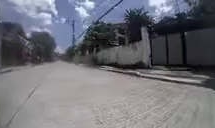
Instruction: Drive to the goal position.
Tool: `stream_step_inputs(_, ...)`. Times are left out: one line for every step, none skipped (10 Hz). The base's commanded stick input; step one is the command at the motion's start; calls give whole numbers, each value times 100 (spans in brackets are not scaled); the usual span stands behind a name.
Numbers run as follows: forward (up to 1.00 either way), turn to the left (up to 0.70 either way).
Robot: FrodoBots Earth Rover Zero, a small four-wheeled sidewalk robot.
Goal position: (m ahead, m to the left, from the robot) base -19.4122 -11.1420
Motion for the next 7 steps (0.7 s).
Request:
stream_step_inputs(0, -85)
stream_step_inputs(0, -85)
stream_step_inputs(0, -85)
stream_step_inputs(0, -85)
stream_step_inputs(0, -85)
stream_step_inputs(0, -85)
stream_step_inputs(0, -85)
